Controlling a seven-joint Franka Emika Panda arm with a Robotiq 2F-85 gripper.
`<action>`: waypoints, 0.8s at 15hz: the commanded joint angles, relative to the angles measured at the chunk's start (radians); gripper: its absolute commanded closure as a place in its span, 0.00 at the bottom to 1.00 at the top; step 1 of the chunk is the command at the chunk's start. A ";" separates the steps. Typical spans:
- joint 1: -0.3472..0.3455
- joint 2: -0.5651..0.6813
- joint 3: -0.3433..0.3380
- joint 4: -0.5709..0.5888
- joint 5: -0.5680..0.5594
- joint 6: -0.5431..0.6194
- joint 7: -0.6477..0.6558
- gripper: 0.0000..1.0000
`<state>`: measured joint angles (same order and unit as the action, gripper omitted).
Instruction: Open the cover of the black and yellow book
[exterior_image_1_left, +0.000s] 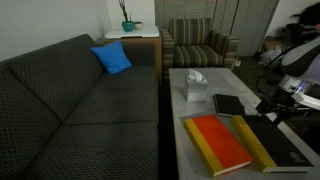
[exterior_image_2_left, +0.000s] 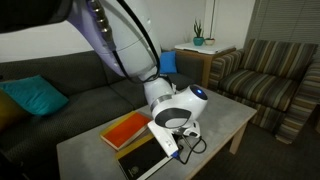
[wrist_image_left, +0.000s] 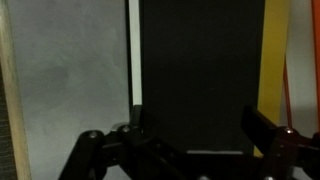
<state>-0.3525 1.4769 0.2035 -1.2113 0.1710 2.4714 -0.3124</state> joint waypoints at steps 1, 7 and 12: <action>-0.034 0.000 0.031 -0.008 0.047 -0.038 -0.064 0.00; -0.036 0.000 0.038 -0.002 0.060 -0.041 -0.093 0.00; -0.042 -0.001 0.058 0.007 0.060 -0.066 -0.126 0.00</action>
<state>-0.3685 1.4761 0.2270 -1.2090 0.1986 2.4522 -0.3738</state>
